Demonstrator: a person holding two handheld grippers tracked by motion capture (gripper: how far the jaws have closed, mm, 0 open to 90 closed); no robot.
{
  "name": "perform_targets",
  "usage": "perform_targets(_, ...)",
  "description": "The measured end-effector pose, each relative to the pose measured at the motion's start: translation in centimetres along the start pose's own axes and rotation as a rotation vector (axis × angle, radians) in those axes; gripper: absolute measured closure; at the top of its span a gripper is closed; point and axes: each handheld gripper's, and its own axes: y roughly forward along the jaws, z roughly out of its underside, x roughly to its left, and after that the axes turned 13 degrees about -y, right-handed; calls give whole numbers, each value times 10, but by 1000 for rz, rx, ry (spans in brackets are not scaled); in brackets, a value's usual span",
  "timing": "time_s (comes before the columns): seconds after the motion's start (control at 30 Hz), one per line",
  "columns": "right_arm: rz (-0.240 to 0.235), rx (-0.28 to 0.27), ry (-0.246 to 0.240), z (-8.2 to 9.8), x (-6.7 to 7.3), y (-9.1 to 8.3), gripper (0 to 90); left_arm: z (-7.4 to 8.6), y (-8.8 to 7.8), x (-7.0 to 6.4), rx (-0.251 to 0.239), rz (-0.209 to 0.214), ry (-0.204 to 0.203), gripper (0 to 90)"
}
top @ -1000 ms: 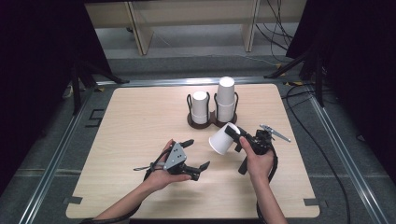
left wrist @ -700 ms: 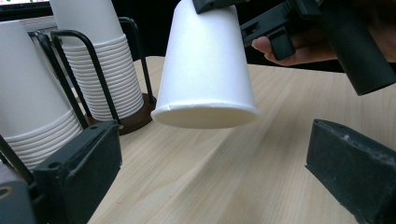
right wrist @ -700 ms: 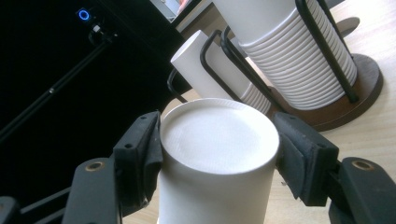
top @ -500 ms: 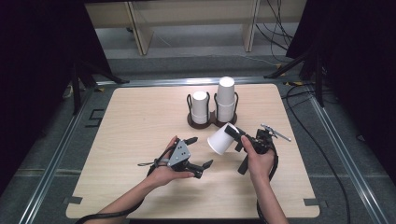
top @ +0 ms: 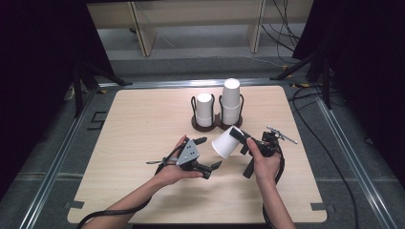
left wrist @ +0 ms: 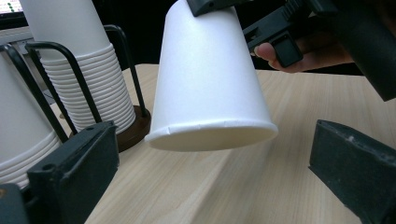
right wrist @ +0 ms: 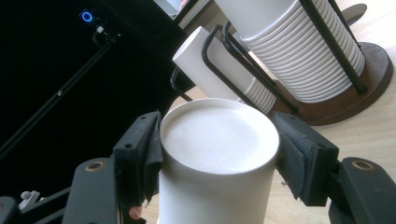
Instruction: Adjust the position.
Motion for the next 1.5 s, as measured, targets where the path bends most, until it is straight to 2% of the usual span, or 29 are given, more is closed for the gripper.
perform_targets(0.03, -14, 4, 16, -1, 0, -1, 360, 0, 1, 0, 0, 5, -3, 9)
perform_targets(0.07, -31, 3, 73, -1, 3, -1, 360, 0, 3, 1, -9, 15, -12, 9)
perform_targets(0.1, -26, -2, 54, 0, 2, 0, 360, -1, 3, 1, -3, 14, -17, 10)
perform_targets(0.13, -12, 2, 15, -1, 0, -1, 360, -1, 4, 1, -3, 13, -12, 10)
perform_targets(0.17, -18, 1, 22, -1, 1, -1, 360, 0, 7, 1, -15, 18, -13, 10)
perform_targets(0.23, -8, 7, 19, -1, 1, 0, 360, -1, 8, 2, 4, 14, 2, 10)
perform_targets(0.3, -23, -9, 26, 0, 2, 1, 360, -1, 11, 3, 10, 10, 6, 10)
perform_targets(0.33, -35, -6, 28, 0, 2, 1, 360, -1, 13, 2, 3, 12, -3, 10)
perform_targets(0.37, -24, -3, 22, 0, 2, 1, 360, 0, 16, 3, 0, 12, 0, 11)
perform_targets(0.4, -31, 9, 64, -1, 5, 1, 360, 0, 16, 2, 7, 7, -5, 11)
perform_targets(0.43, -32, 8, 67, -1, 5, 1, 360, 1, 18, 3, 2, 12, -3, 11)
perform_targets(0.47, -28, -7, 29, 0, 2, 1, 360, 1, 18, 3, 2, 12, -3, 12)
perform_targets(0.57, -23, 2, 33, -1, 3, 0, 360, 1, 21, 2, 6, 11, -9, 15)
perform_targets(0.6, -24, -4, 31, -1, 2, 0, 360, 2, 24, 2, -10, 22, -15, 15)
perform_targets(0.7, -17, -13, 27, -2, 2, 0, 360, 2, 24, 2, -1, 13, -25, 17)
perform_targets(0.8, -21, -12, 36, -2, 3, 0, 360, 1, 25, 2, -25, 19, -43, 23)
perform_targets(0.9, -27, -12, 38, -1, 3, 1, 360, -2, 25, 2, -16, 13, -38, 31)
perform_targets(0.93, -44, -1, 73, -1, 5, 1, 360, -2, 25, 2, -18, 13, -39, 36)
perform_targets(0.97, -44, -1, 73, -1, 5, 1, 360, -2, 25, 2, -18, 13, -39, 43)
perform_targets(1.0, -21, 4, 33, -1, 3, 0, 360, -2, 25, 3, -19, 10, -39, 43)
perform_targets(1.03, -27, -7, 32, -1, 3, 2, 360, -2, 25, 3, -20, 7, -37, 53)
perform_targets(1.2, -21, -7, 42, -1, 5, 2, 360, 0, 26, 3, -14, 1, -26, 84)
perform_targets(1.5, -38, -7, 66, -3, 7, 1, 360, -1, 26, 3, -11, 3, -20, 117)
